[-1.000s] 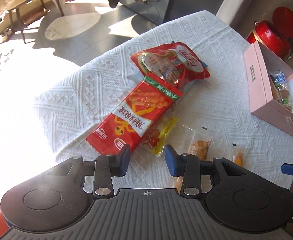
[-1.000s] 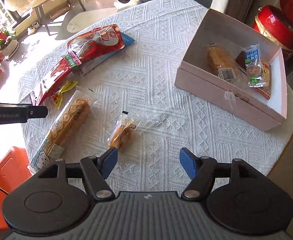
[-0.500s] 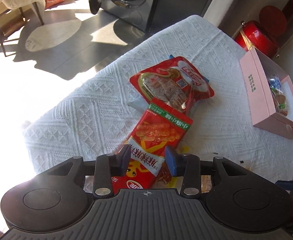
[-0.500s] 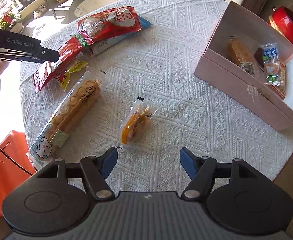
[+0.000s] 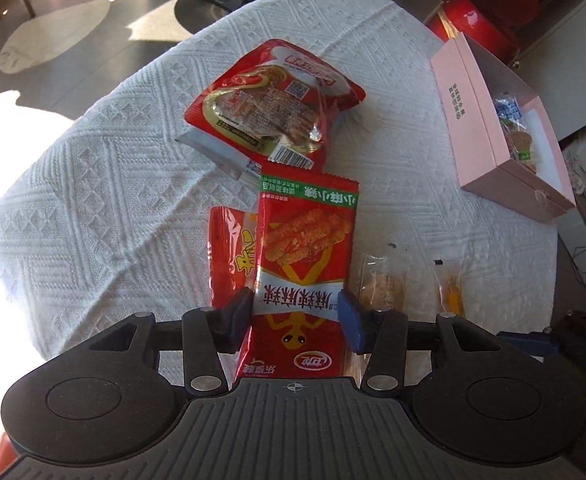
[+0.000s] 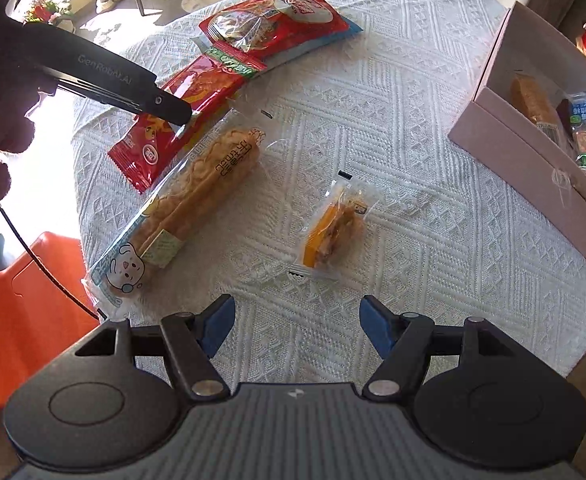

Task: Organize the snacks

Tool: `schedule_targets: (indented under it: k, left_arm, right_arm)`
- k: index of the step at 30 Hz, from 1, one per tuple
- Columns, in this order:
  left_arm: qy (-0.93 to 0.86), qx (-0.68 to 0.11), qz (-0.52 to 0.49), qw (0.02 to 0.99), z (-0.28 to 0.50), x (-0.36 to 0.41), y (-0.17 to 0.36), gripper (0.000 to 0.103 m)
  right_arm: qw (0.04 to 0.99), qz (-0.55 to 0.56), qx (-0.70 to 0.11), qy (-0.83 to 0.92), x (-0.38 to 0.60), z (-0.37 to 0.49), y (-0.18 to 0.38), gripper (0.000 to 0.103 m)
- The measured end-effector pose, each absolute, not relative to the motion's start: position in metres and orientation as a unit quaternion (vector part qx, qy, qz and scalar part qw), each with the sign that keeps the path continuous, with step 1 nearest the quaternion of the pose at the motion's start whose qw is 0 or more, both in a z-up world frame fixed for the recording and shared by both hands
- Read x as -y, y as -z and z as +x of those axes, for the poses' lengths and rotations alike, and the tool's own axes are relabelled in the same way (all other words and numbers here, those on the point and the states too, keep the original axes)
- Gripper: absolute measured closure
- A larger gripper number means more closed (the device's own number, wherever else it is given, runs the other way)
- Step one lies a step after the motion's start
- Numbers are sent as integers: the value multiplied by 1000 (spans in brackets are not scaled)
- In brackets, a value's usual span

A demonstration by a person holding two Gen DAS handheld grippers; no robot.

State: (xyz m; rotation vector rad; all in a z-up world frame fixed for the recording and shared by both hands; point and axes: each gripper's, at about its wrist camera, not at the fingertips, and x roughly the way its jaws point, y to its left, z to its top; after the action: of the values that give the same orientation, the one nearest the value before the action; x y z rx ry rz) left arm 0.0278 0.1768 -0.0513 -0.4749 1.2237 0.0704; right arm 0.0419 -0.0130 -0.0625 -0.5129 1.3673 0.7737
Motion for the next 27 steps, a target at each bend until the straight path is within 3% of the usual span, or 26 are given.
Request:
schedule_targets:
  k: [3, 10, 17, 27]
  left_arm:
    - [-9, -568, -265, 779, 21, -164, 54, 56]
    - [1, -552, -321, 769, 1, -156, 54, 57]
    - [-114, -592, -171, 779, -8, -153, 46, 57]
    - [-117, -604, -165, 771, -1, -146, 45, 57]
  right_arm:
    - [677, -228, -608, -346, 8, 42, 63, 34]
    - [679, -239, -606, -339, 8, 39, 65, 34]
    - [699, -233, -580, -348, 6, 35, 49, 34]
    - [661, -215, -604, -390, -29, 19, 75, 29]
